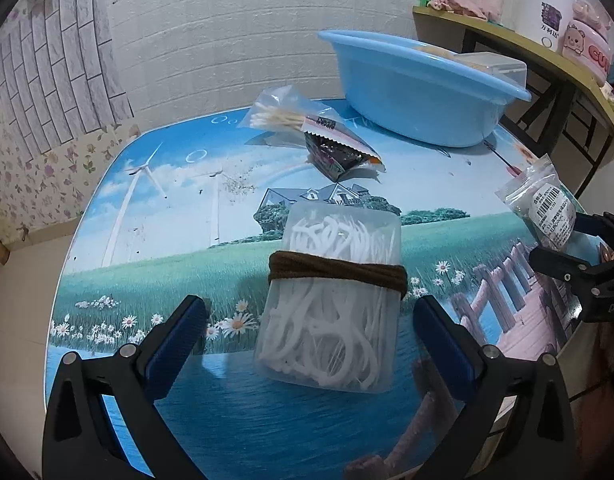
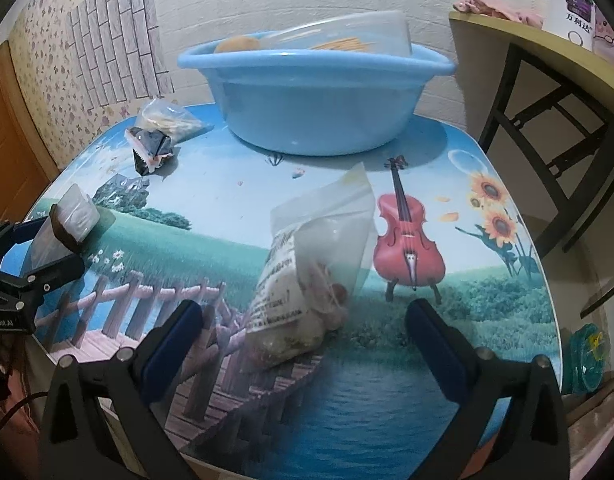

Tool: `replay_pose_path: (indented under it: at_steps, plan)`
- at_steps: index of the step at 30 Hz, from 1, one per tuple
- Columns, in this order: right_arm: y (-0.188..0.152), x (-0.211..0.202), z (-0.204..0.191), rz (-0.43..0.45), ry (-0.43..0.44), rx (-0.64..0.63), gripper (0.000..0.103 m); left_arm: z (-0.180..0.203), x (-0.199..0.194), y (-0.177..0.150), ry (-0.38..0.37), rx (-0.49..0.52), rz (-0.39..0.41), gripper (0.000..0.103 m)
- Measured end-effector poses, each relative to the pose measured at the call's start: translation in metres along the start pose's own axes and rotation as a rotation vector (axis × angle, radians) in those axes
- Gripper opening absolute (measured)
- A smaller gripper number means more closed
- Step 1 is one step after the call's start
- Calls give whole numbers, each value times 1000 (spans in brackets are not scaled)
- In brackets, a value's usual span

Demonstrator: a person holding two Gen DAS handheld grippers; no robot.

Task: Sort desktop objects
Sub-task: 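Lift the floss pick box and labelled bag off the table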

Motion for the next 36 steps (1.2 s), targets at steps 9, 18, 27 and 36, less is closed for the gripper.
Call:
replay_pose_path:
  at_steps: [9, 18, 27, 36]
  plan:
    - [0, 0, -1, 1, 0, 0, 103, 0, 0, -1, 0, 0, 3, 102]
    - [2, 0, -1, -1, 3, -5, 103, 0, 0, 0, 1, 0, 2, 103]
    - [1, -1, -2, -2, 2, -7, 103, 0, 0, -1, 0, 1, 1, 103]
    - [-1, -2, -2, -1, 5, -11, 103, 0, 0, -1, 2, -1, 3, 103]
Point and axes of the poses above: each gripper's, at about its wrist camera, not at the fingertips, and x roughly the way its jaws point, z to its right, y to its top, the point moved 5 cm from there along x, roughly the way its jaws point, and after that the axes turned 7 degrees about -y, right-handed, at the moved point
